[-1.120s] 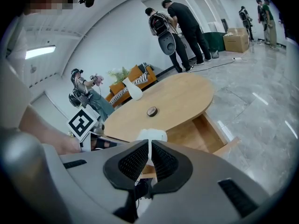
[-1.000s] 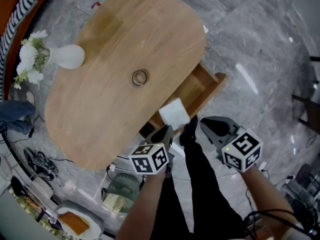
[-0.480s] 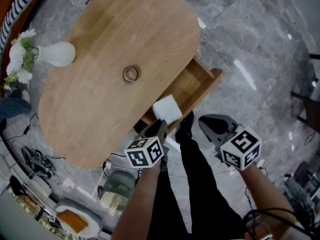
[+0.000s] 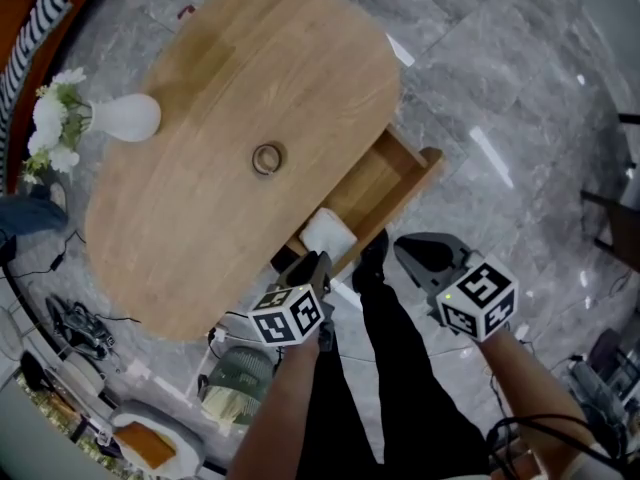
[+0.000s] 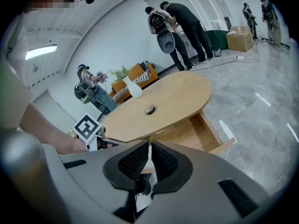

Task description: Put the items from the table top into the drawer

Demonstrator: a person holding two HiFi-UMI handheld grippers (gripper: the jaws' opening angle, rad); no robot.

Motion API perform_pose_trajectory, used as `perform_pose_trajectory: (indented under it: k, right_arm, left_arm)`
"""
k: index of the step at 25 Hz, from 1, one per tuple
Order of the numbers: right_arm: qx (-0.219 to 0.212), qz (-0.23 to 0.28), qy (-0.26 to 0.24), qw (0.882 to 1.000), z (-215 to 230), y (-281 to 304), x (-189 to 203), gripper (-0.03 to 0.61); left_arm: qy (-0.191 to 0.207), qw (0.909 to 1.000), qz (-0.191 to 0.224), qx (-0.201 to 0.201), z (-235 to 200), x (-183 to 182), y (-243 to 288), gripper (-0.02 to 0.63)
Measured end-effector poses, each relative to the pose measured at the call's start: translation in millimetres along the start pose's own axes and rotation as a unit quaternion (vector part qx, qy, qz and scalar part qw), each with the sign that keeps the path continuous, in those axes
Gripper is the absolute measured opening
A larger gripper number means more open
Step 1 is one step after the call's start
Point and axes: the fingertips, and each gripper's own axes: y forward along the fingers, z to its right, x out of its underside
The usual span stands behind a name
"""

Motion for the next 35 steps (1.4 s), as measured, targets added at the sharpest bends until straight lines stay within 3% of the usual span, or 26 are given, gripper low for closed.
perform_pose_trajectory:
  k: [9,21,29,35]
  right_arm:
    - [-0.003,0.002,-0.024,1.0,-16.8,-13.5,-25.5,0.041]
    - [-0.005,0.004,-0.056,0.998,-39.8,-43.2,-53.5,0.041]
    - [-0.003,0.011,-0.059,0.998,-49.0,-57.7,-64.9,0.041]
    - [-0.003,0.009,-0.055,0.998,-47.8,-45.1,-62.5,0.041]
  left_arm:
    - [-0.003,0.9998,0.021,-0.006,9.2,-17.6,-33.4,0.03]
    - [-0.009,0.998,0.062,0.003,36.5,-37.4,-95.9,0.003]
    - [0.016,0.9939,0.109,0.006,50.9,-59.8,-148.3,0.002]
    - [0.024,0.9908,0.131,0.026,50.2,-76.7,-152.3,0.0]
